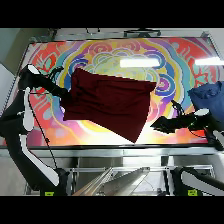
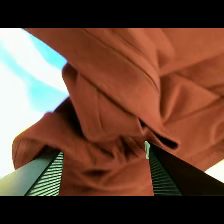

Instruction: Fold the shirts.

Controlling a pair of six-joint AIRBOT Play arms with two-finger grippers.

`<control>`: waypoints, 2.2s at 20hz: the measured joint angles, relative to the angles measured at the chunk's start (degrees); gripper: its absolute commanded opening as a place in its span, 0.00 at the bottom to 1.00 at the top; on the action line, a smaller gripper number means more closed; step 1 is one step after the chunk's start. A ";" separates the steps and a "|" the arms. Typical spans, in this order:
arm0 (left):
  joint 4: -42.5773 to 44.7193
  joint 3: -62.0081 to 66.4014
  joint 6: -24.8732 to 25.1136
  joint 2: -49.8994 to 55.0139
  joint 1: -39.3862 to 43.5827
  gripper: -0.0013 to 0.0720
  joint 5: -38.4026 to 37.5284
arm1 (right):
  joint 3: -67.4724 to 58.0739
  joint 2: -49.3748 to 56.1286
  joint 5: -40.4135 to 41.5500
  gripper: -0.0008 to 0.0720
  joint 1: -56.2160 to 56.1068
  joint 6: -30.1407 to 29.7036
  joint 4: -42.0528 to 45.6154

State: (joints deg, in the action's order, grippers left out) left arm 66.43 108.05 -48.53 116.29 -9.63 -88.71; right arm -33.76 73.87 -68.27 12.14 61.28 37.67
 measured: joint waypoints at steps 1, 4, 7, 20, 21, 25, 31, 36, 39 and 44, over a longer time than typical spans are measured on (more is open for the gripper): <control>-0.02 0.00 0.02 0.33 0.33 0.76 0.74 | 0.04 0.87 0.50 0.53 -0.66 0.00 -0.46; 0.00 0.00 0.26 0.96 1.49 0.03 3.69 | 0.07 3.67 2.56 0.53 -4.63 0.00 -1.55; -0.02 0.00 0.61 1.16 2.16 0.05 5.18 | 0.02 6.40 5.22 0.53 -10.12 0.00 -4.90; -3.32 0.00 -1.97 -4.44 1.14 0.05 3.17 | -0.74 8.59 10.64 0.04 -22.86 -2.67 -18.34; -6.03 0.00 -2.21 -5.18 0.20 0.05 1.90 | -1.27 6.78 9.42 0.04 -22.16 -3.02 -18.71; -27.10 -0.02 -4.85 -9.86 -6.36 0.05 -5.92 | -7.19 -6.62 2.78 0.04 -13.27 -3.89 -20.04; -84.32 -7.13 -1.75 -26.58 -15.50 0.05 -15.45 | -28.74 -30.86 -3.21 0.04 9.16 -5.09 -24.92; -113.57 -12.24 -1.38 -42.45 -19.61 0.05 -16.70 | -44.24 -42.23 -1.44 0.04 20.52 -5.86 -29.75; -114.81 -13.05 -3.06 -49.29 -21.86 0.05 -16.33 | -48.54 -44.37 -0.44 0.04 22.38 -5.90 -30.12; -94.68 -13.49 -7.04 -53.53 -21.09 0.06 -10.05 | -45.66 -42.51 -2.19 0.04 21.77 -5.44 -28.02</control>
State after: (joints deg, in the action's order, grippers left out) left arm -28.25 94.56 -55.57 62.76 -30.72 -98.76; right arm -79.42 31.35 -70.46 33.91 55.83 9.65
